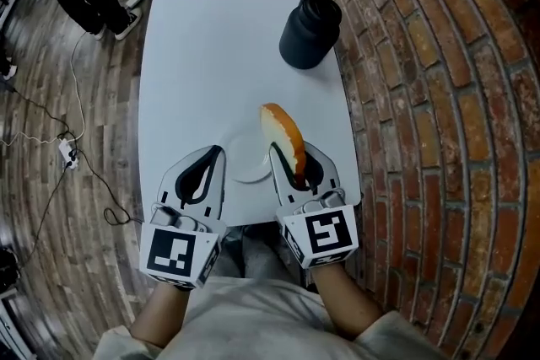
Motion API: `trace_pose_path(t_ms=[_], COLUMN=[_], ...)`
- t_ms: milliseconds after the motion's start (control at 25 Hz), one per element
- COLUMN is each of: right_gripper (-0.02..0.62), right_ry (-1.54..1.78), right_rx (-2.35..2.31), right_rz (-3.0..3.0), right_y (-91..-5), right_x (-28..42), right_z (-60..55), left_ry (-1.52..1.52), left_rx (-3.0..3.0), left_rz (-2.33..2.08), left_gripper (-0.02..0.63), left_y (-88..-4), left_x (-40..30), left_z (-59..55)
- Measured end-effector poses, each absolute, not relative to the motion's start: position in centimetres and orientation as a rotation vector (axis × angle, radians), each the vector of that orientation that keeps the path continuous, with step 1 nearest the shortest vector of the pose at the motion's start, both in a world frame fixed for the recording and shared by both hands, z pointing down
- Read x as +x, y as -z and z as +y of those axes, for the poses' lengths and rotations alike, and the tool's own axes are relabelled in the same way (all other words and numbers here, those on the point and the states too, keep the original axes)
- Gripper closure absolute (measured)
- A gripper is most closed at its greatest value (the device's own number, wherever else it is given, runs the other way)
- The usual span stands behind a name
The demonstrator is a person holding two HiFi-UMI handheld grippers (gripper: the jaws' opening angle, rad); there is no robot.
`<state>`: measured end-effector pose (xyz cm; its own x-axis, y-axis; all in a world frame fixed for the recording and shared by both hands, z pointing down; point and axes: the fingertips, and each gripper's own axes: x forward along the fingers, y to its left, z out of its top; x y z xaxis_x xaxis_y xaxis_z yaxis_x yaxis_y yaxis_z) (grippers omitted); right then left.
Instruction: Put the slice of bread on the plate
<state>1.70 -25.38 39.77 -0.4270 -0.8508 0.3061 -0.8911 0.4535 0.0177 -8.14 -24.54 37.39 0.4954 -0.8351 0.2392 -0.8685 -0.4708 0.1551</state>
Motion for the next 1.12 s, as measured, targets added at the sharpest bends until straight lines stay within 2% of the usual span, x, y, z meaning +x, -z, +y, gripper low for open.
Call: trace_pose_path(t_ms=[360,640,1120], right_gripper=[0.502,0.502,0.502], right_ry=[-0.384,-0.663,-0.992], right_rx=[1.253,1.027,0.813], right_rz=[-2.441,-2.420,-2.389], right_y=[-46.8,-51.7,-54.6], right_x=[-1.5,-3.8,-5.9], right_z=[-26.6,-26.0,-25.3], left_ry=[-0.256,-0.264,-0.277], left_rx=[2.456,2.423,2.385], left_rz=[-1.471,-1.488,-1.508], left_gripper=[0.594,0.595,0.594], left_y=[-39.9,-40.8,-41.3], left_x=[-9.1,-9.4,-9.8], left_z=[-24.6,-24.9,-25.2])
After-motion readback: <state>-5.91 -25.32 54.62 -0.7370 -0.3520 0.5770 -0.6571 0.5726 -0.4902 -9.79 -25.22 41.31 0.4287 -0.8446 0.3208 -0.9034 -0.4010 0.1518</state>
